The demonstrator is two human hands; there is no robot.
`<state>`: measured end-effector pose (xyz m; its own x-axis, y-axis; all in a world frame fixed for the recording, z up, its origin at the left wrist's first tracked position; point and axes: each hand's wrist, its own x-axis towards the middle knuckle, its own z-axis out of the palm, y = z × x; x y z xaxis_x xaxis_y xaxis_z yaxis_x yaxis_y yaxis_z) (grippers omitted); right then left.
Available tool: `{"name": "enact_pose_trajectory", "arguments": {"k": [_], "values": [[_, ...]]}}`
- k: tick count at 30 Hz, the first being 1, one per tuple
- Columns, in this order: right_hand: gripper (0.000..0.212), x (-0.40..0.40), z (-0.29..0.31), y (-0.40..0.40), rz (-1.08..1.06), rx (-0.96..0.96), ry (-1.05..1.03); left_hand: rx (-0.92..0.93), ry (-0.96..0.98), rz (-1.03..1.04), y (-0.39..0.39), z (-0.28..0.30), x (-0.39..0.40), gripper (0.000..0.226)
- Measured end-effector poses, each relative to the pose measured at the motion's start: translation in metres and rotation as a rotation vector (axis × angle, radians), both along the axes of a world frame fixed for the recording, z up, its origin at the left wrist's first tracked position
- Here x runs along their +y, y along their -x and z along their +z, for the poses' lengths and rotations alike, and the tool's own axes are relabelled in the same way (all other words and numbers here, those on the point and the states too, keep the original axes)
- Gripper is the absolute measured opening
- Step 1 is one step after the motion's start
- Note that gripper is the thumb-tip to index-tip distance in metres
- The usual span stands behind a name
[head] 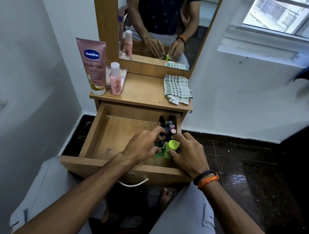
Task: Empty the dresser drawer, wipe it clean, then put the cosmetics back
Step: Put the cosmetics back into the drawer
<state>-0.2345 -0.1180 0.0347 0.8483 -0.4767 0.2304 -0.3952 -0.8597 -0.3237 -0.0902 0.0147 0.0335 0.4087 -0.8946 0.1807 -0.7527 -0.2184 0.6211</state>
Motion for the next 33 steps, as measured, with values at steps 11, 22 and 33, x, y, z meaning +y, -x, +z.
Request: {"name": "enact_pose_trajectory", "arguments": {"k": [11, 22, 33], "values": [[0.033, 0.006, 0.011, -0.014, 0.009, -0.275, 0.132, 0.068, 0.155, 0.116, -0.015, 0.007, 0.014, 0.035], [0.02, 0.023, 0.05, -0.091, 0.072, -0.395, -0.149, 0.143, 0.296, 0.387, -0.061, 0.031, 0.03, 0.032], [0.044, 0.05, 0.083, -0.196, 0.032, -0.332, -0.317, 0.129, 0.316, 0.644, -0.105, 0.049, 0.053, 0.032]]}}
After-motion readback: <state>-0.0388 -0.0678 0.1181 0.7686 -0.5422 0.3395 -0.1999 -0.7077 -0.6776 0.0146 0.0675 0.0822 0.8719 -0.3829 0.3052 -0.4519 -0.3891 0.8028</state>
